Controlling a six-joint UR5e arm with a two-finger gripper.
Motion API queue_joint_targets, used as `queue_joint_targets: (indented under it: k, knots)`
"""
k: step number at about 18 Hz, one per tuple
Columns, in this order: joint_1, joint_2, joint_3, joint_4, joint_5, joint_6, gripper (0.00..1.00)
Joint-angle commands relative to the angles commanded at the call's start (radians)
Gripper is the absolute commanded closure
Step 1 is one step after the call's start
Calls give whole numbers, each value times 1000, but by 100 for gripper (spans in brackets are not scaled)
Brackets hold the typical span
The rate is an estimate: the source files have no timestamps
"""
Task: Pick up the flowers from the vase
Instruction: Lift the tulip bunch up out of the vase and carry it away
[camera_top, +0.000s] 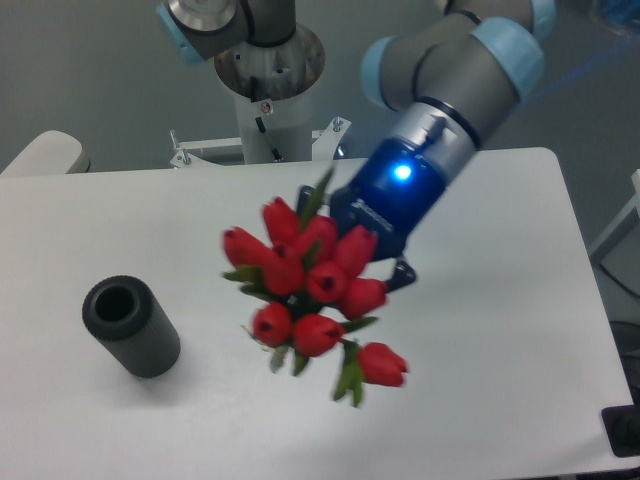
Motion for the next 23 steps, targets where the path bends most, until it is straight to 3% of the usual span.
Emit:
queue_joint_targets:
  k: [8, 23]
  knots:
    - [37, -6, -35, 0, 0, 112, 66]
    - [49, 1, -61, 2, 0, 140, 66]
